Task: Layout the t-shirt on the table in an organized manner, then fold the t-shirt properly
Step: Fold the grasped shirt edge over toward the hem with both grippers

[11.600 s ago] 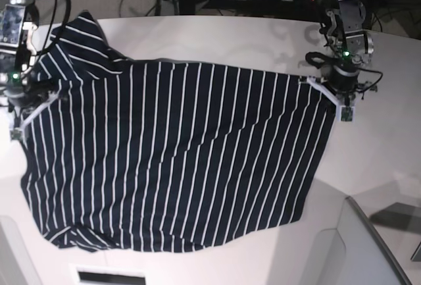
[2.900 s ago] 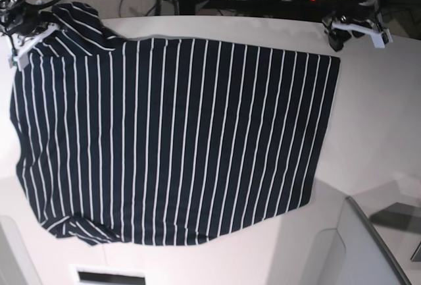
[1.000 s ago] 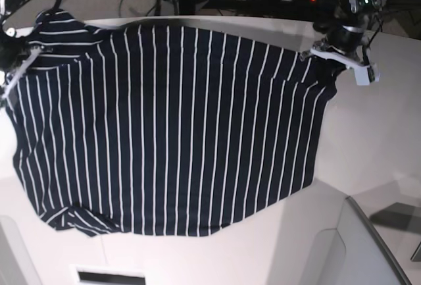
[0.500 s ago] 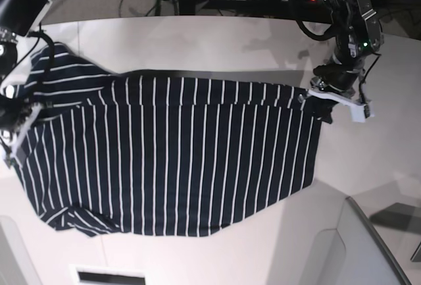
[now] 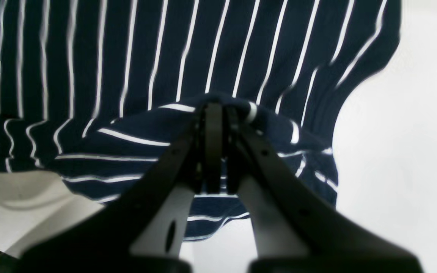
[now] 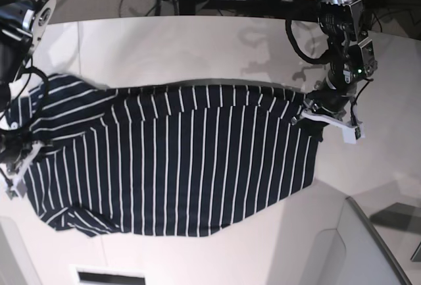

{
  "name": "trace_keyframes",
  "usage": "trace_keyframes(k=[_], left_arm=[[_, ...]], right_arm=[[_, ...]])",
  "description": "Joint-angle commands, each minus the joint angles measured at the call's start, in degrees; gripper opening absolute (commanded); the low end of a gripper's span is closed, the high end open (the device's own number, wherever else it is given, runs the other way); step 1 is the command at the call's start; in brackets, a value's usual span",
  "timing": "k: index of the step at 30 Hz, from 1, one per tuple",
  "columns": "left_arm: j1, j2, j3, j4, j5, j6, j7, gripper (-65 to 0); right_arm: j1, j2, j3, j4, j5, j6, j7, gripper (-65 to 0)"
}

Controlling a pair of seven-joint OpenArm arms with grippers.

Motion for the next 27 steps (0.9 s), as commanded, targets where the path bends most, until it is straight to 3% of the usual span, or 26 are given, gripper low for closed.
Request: trace_keyframes(k=[1, 5, 9, 20, 27], left_arm=[[-0.9, -1.2, -0.1, 0.5, -0.4, -0.2, -1.0, -65.0], [-2.6, -1.3, -0.2, -2.2, -0.4, -0.2, -1.4, -65.0], [-3.0, -1.3, -0.1, -4.9, -0.4, -0.2, -6.5, -65.0], [-4.6, -2.2, 0.2, -9.5, -0.4, -0.2, -11.0, -65.0], [-6.1, -2.2, 0.4, -9.5, -0.4, -0.2, -11.0, -65.0]], right_arm=[[2.2, 1.5, 0.2, -0.5, 0.2, 0.0, 1.8, -64.8], [4.5, 1.8, 0.2, -6.8, 0.1, 0.0, 5.1, -64.8], [4.6, 2.6, 0.2, -10.5, 0.1, 0.0, 10.5, -64.8], [4.3, 2.6, 0.6, -11.6, 0.2, 0.0, 17.9, -64.8], [3.2, 2.5, 0.7, -11.6, 0.3, -4.8, 21.7, -64.8]])
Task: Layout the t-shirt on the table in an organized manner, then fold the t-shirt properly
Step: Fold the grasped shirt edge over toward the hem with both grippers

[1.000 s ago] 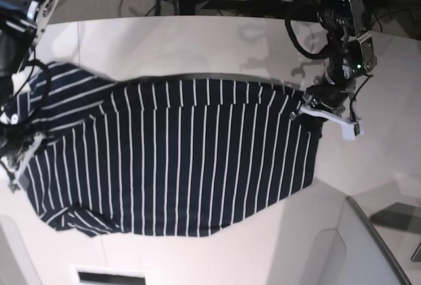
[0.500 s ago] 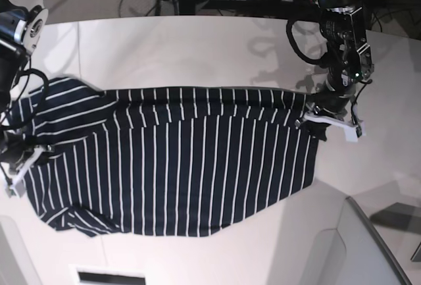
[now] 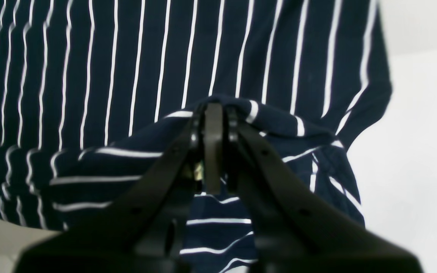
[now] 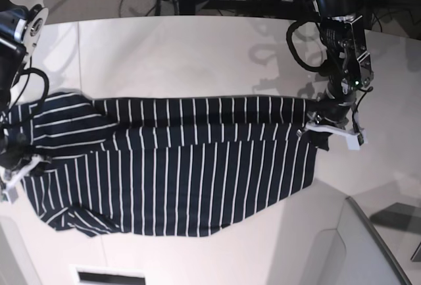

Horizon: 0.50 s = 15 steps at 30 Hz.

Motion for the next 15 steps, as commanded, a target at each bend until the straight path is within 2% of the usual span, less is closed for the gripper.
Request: trace_keyframes(k=[1, 3, 15], left_arm=[[-0.7, -0.7, 0.0, 1.0, -0.4, -0.3, -1.4, -65.0], [-1.0, -0.7, 0.0, 1.0, -0.4, -0.3, -1.5, -65.0], [-2.4, -0.7, 0.0, 0.9, -0.4, -0.3, -1.5, -65.0]], right_arm=[[1.1, 1.0, 0.3, 1.0, 0.8, -0.3, 1.3, -64.8], [0.9, 1.0, 0.4, 1.0, 0.8, -1.2, 1.3, -64.8], [0.8, 0.9, 0.4, 1.0, 0.8, -1.7, 3.2, -63.5]])
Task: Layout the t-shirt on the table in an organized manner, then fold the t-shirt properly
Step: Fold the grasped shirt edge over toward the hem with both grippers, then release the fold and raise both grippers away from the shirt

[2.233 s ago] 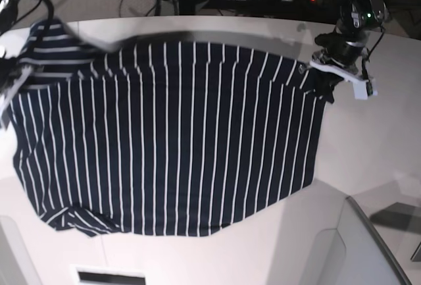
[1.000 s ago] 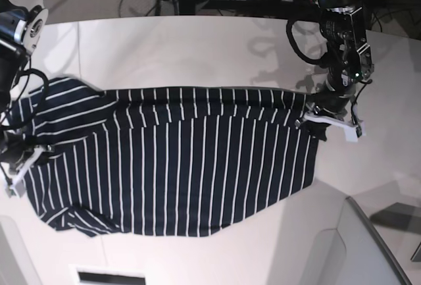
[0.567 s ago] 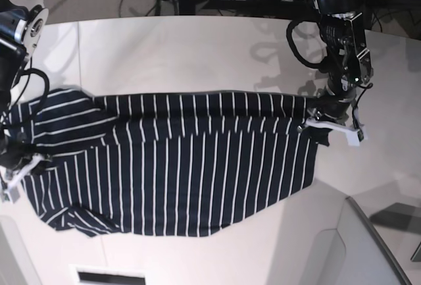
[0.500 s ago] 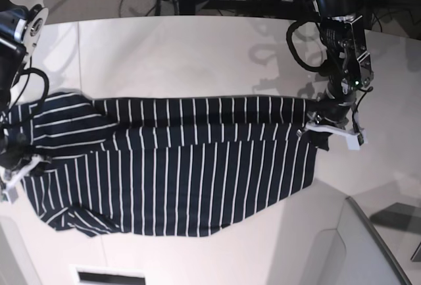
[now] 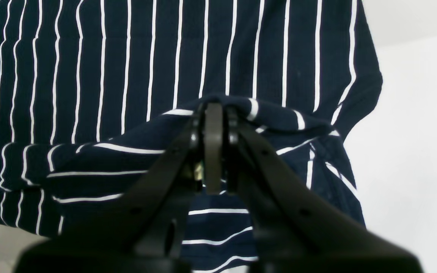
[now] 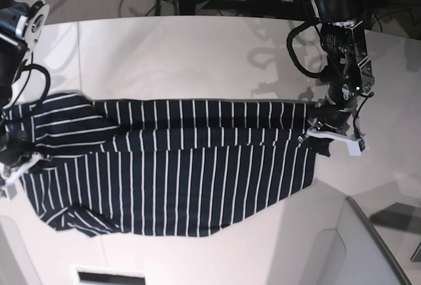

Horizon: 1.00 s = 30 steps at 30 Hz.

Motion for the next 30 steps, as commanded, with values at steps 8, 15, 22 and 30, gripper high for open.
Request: trace_keyframes(k=[8, 15, 22, 30], left_arm=[[-2.2, -0.6, -4.2, 1.6, -0.6, -0.3, -1.4, -42.3], [-2.7, -0.6, -10.7, 3.0, -0.9, -2.4, -1.3, -6.7], [9.7, 0.0, -10.5, 10.9, -0.9, -9.1, -1.3, -6.4], [22.4, -0.5, -10.9, 18.2, -0.5, -13.1, -1.4, -6.4]], right_arm=[[1.6, 1.3, 0.5, 1.9, 1.0, -6.0, 1.7, -16.2], [-8.0, -1.8, 6.7, 14.5, 1.1, -5.9, -0.9, -14.9], [-18.2, -11.9, 12.5, 21.8, 7.1, -6.0, -5.6, -14.9], [-20.4, -16.6, 14.1, 21.3, 8.0, -6.3, -5.5, -14.9]])
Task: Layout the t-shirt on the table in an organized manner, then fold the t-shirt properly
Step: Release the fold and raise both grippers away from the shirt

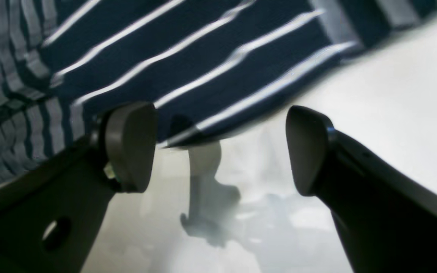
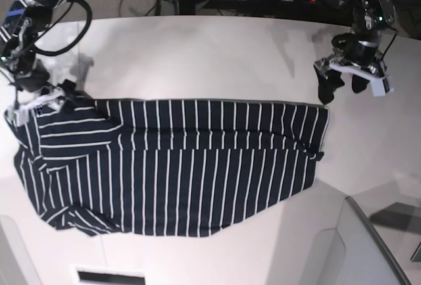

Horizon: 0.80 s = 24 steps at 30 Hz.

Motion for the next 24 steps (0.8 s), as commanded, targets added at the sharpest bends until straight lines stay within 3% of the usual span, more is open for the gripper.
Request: trace_keyframes(k=[1, 4, 12, 16, 24], left_arm=[[0.7, -0.7, -0.4, 1.4, -0.7, -0.6, -1.3, -6.4], [1.4, -0.7, -0.4, 1.2, -0.7, -0.6, -1.3, -6.4], [1.3, -0.4, -0.4, 1.3, -0.7, -0.6, -1.3, -6.4], [1.3, -0.6, -0.4, 1.0, -0.7, -0.6, -1.3, -6.4], [1.0, -0.4, -0.4, 0.9, -0.7, -0.6, -1.3, -6.4]], right_arm=[[0.8, 0.7, 0.1, 0.1, 0.9, 0.1, 1.0, -15.0], [2.2, 0.7, 0.1, -2.7, 0.9, 0.1, 1.1, -17.0], [3.0, 0.8, 0.1, -5.6, 0.9, 0.2, 1.3, -42.8], [3.0, 0.8, 0.1, -5.1, 0.9, 0.3, 1.0, -63.8], [5.4, 1.1, -0.5, -5.0, 0.8, 0.2, 0.8, -64.2]])
